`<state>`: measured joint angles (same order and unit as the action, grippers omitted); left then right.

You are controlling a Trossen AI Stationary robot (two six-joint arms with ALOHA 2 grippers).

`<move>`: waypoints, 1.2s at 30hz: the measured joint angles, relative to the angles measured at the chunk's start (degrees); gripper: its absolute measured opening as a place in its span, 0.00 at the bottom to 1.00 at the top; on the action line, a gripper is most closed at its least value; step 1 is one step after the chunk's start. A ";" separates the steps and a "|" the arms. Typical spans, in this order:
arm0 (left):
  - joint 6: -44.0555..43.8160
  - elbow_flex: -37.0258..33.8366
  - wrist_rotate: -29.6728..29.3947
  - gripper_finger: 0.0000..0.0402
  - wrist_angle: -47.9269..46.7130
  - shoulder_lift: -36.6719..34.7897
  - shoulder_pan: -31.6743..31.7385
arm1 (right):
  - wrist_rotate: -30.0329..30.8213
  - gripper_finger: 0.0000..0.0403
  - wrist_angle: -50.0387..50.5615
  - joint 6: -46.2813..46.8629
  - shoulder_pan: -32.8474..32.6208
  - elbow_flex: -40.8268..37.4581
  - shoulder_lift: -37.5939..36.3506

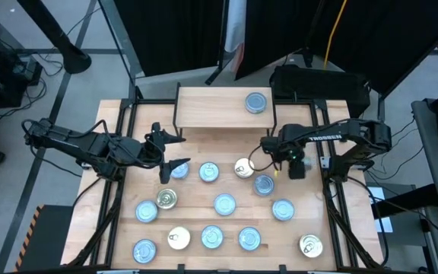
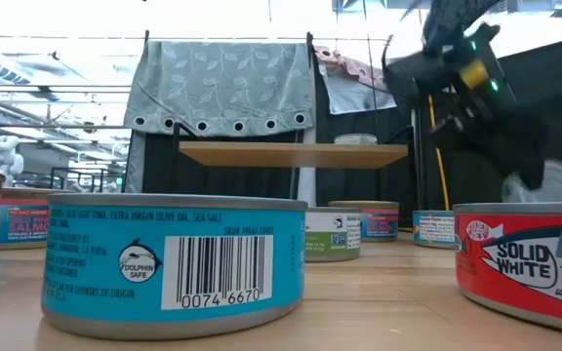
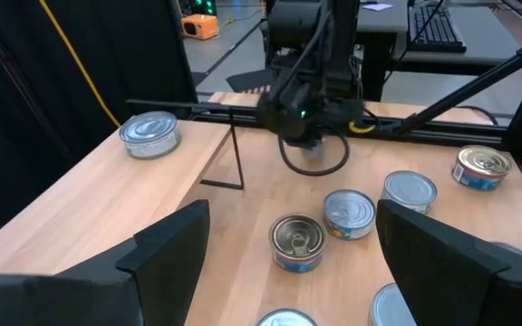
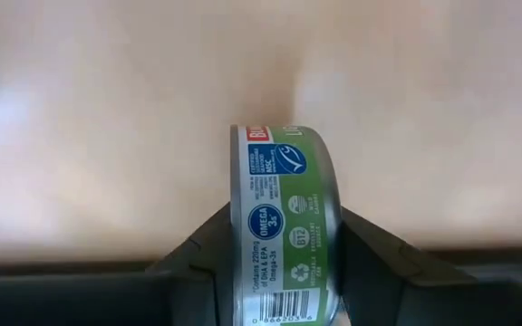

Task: Stack canned seafood by type on shelf
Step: Stack the green tuna can on top of the other green tuna can on the shelf

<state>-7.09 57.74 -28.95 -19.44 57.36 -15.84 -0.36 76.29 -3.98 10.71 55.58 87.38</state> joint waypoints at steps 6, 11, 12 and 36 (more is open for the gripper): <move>0.06 0.01 0.02 0.78 0.84 -0.01 0.00 | -19.65 0.31 -12.05 8.00 -4.60 7.86 -3.05; 0.09 0.00 0.04 0.78 1.01 -0.02 0.00 | -27.95 0.33 -30.20 11.56 -6.62 13.80 -6.39; 0.08 0.02 0.14 0.78 1.02 0.00 0.00 | -28.16 0.34 -33.46 11.55 -6.80 15.12 -6.94; 0.25 0.02 0.28 0.78 3.05 0.00 -0.11 | 0.71 0.34 -44.90 14.72 17.15 23.95 -11.75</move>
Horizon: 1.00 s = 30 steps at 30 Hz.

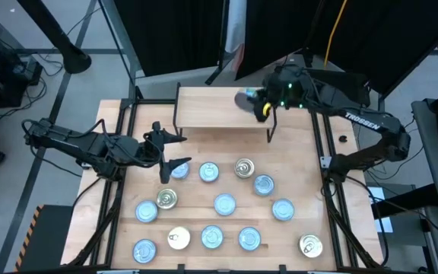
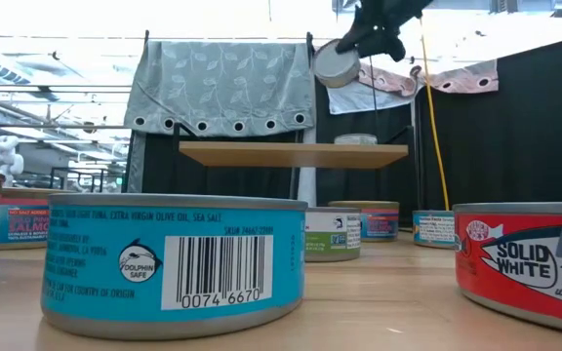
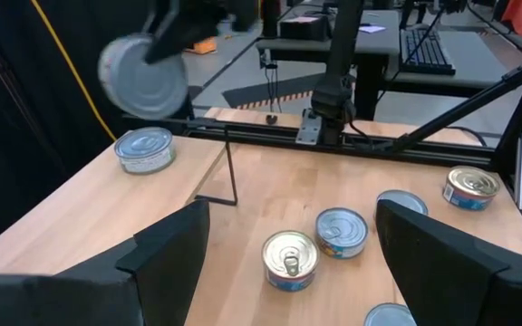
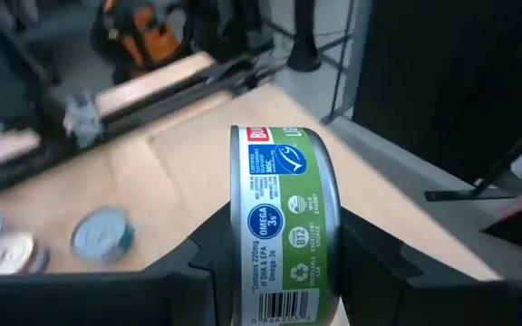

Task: Stack canned seafood by type on shelf
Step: Stack the green tuna can on top of the other green tuna can on the shelf

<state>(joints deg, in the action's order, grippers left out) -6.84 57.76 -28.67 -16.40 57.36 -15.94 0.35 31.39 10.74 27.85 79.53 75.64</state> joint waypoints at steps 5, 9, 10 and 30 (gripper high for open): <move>0.12 0.00 0.00 0.78 0.01 0.00 0.00 | -9.06 0.34 -3.76 4.43 9.72 0.02 0.26; -0.18 0.00 0.73 0.78 0.01 0.00 -0.11 | -14.27 0.34 -3.39 6.62 13.54 -3.18 0.53; -0.16 0.00 1.01 0.78 0.03 0.00 -0.26 | -15.65 0.34 -4.52 7.67 13.93 -4.59 0.62; -0.17 0.00 1.42 0.78 0.95 -0.01 -1.14 | -20.25 0.33 -18.34 15.18 17.86 -18.45 0.63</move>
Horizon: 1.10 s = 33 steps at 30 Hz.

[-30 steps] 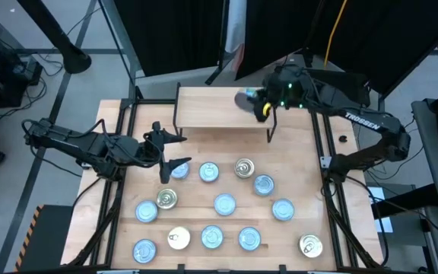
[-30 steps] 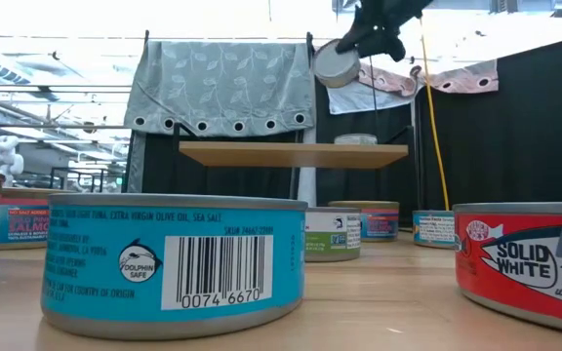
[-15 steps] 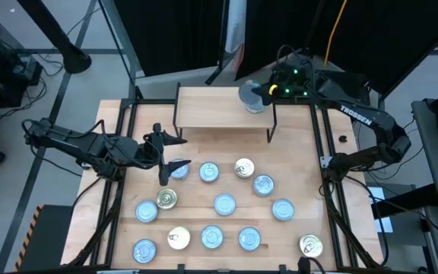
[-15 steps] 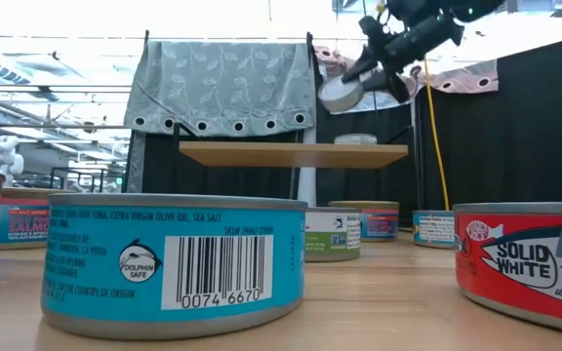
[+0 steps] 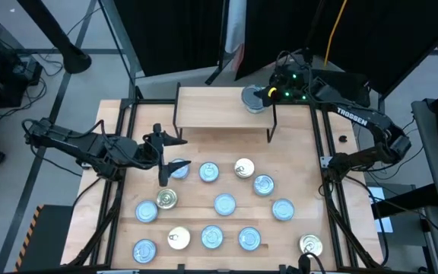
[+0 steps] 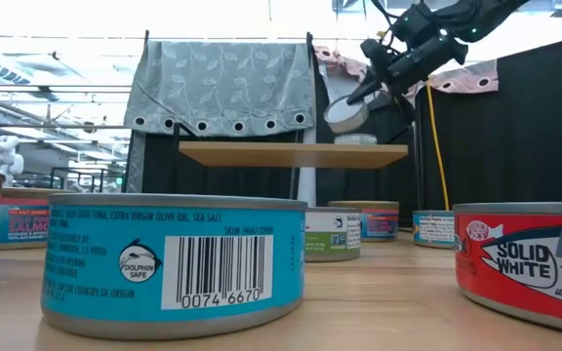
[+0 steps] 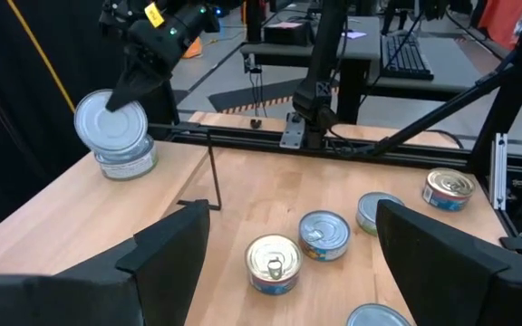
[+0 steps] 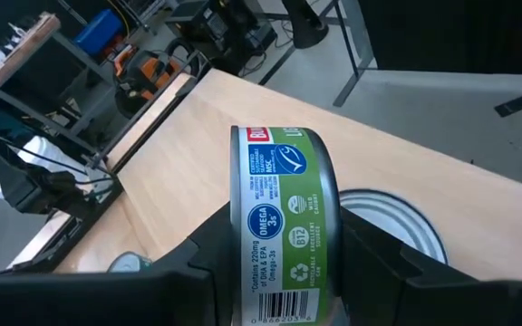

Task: Stack canned seafood by type on shelf
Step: Stack the green tuna can on top of the other green tuna can on the shelf, then stack the green tuna can on top of the other green tuna cans on the shelf

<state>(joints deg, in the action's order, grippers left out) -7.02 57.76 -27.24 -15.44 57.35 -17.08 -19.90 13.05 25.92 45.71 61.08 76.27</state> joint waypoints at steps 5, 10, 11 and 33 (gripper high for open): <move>-0.01 0.00 0.00 0.78 -0.02 0.01 0.00 | 0.35 0.36 -0.05 -0.30 0.02 -0.04 0.26; -0.01 0.00 0.00 0.78 -0.02 0.00 0.00 | 1.98 0.40 0.60 -1.32 0.09 -0.04 0.33; -0.01 0.00 0.00 0.78 -0.01 0.01 0.01 | 3.31 0.41 1.23 -1.36 0.09 -0.04 0.33; -0.01 0.02 -0.02 0.78 -0.02 0.01 0.02 | 9.68 0.83 3.11 -13.20 -0.53 -0.04 0.33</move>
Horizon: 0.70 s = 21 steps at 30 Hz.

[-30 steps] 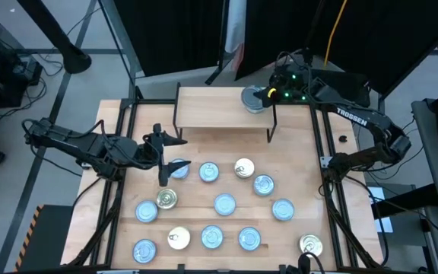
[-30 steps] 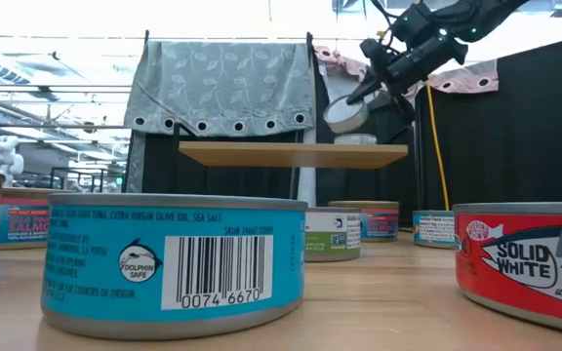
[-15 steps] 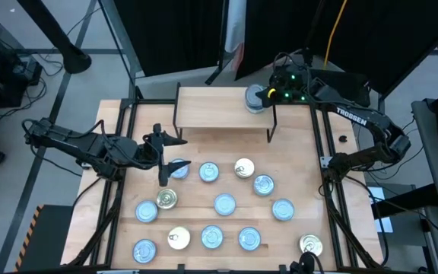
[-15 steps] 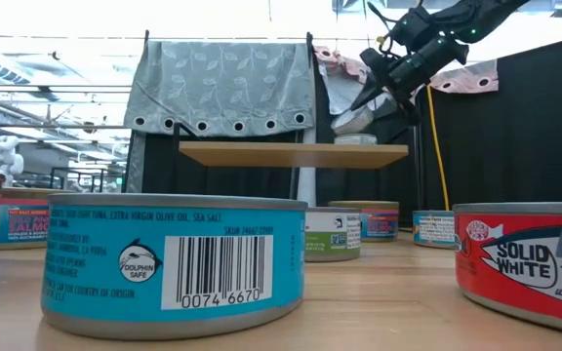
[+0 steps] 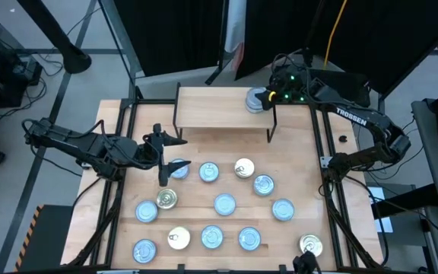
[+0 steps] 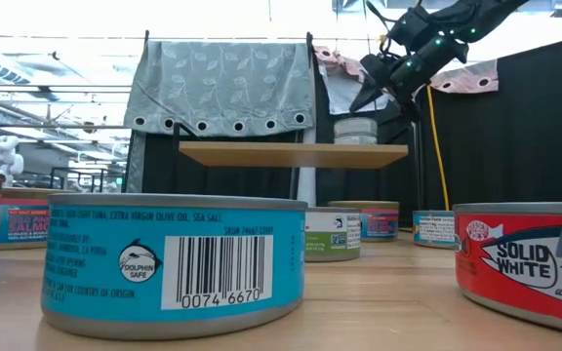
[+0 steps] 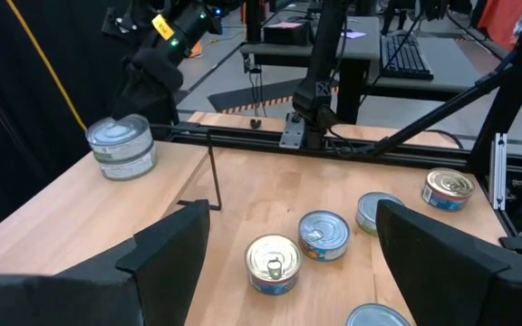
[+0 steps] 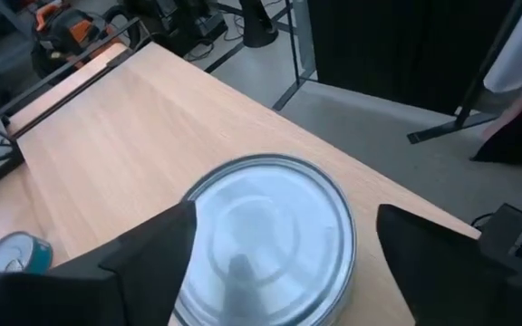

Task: Stack canned seafood by type on shelf
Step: Stack the green tuna can on top of the other green tuna cans on the shelf

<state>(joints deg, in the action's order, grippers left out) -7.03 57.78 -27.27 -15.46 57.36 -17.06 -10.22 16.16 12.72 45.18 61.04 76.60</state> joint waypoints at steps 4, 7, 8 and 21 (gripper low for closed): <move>0.00 0.00 0.00 0.78 0.00 0.00 0.00 | 0.00 0.87 0.00 -0.36 -0.45 0.00 0.00; 0.04 0.00 0.00 0.78 0.00 0.00 0.00 | 0.94 0.88 -0.03 -0.46 -0.67 0.02 -0.05; 0.23 0.00 0.00 0.78 0.00 0.00 0.04 | 1.27 0.88 -0.04 -0.78 -0.67 0.02 -0.31; 1.52 0.02 0.44 0.78 -0.43 2.07 0.10 | 3.07 0.81 18.66 -1.82 -10.03 2.95 -23.33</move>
<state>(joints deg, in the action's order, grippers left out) -5.50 57.80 -26.83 -15.89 59.43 -16.96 -7.15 34.83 10.90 35.15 63.99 53.27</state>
